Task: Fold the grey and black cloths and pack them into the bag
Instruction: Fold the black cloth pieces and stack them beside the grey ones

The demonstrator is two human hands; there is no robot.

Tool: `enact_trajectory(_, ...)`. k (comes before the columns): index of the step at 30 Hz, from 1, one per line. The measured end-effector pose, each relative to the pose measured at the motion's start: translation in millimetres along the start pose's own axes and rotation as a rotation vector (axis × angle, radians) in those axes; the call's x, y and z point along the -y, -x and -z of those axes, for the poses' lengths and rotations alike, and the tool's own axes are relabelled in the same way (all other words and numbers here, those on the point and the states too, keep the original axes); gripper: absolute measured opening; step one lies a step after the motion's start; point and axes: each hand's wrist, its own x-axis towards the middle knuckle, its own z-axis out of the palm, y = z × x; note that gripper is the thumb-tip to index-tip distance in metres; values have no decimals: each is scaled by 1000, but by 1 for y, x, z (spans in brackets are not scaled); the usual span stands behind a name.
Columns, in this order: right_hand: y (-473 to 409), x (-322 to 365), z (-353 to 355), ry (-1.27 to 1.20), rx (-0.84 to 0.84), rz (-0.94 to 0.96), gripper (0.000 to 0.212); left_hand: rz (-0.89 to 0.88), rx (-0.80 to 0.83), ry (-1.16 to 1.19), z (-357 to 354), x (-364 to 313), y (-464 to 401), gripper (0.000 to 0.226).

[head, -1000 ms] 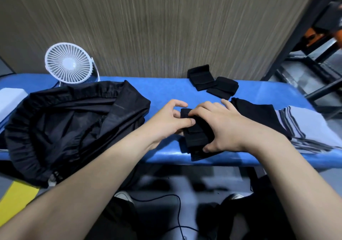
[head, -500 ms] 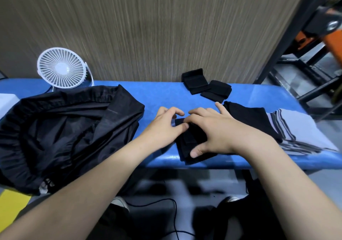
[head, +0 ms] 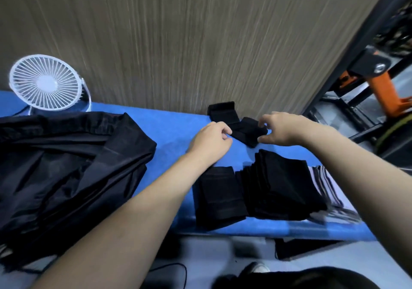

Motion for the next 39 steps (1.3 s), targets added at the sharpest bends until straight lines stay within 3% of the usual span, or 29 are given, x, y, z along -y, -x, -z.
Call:
enact_trajectory(9, -62, -14, -31, -44, 115, -58, 63, 186, 114, -39, -46, -15, -51, 51)
enact_trajectory(12, -69, -16, -34, -142, 70, -46, 53, 214, 89, -20, -50, -16, -58, 52)
enact_trajectory(17, -60, -10, -22, -354, -33, -28, 38, 252, -31, 370, -50, -19, -62, 32)
enact_trajectory(20, -46, -3, -8, -467, -76, 11, 30, 260, -101, 489, -44, -21, -61, 36)
enact_trajectory(23, -30, 4, 11, -443, -174, 66, 30, 188, -127, 382, -33, -21, -56, 44)
enact_trajectory(27, -9, 15, 36, -445, -299, 156, 35, 61, -8, 430, -21, -26, -43, 47)
enact_trajectory(32, 12, 35, 54, -317, -309, 302, 48, 33, -172, 413, -5, -25, -28, 16)
enact_trajectory(36, 17, 50, 59, -97, -359, 275, 51, 11, -266, 474, 22, -15, -14, 10)
enact_trajectory(39, 18, 60, 57, -76, -356, 227, 44, -43, -322, 390, 43, -6, 0, 12)
